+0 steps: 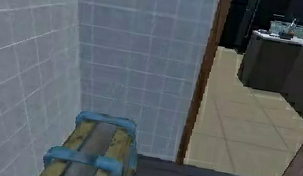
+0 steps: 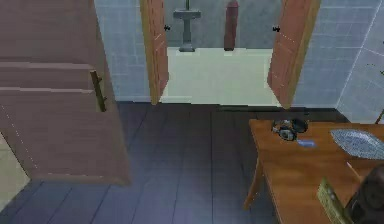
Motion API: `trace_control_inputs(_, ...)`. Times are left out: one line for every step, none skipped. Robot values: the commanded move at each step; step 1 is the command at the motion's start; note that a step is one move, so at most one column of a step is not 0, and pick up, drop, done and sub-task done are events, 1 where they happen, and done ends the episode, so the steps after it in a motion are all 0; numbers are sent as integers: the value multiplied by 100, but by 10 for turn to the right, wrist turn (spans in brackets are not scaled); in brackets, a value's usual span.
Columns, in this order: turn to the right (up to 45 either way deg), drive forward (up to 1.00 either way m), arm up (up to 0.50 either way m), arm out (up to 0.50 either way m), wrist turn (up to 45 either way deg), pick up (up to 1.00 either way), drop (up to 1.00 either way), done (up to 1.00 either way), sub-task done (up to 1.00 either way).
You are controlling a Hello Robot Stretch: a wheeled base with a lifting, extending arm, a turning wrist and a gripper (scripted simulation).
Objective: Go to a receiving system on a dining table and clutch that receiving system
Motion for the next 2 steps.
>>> trace_control_inputs(450, 0, 0, 0, 0, 0, 0, 0, 0)
trace_control_inputs(150, 0, 0, 0, 0, 0, 0, 0, 0)
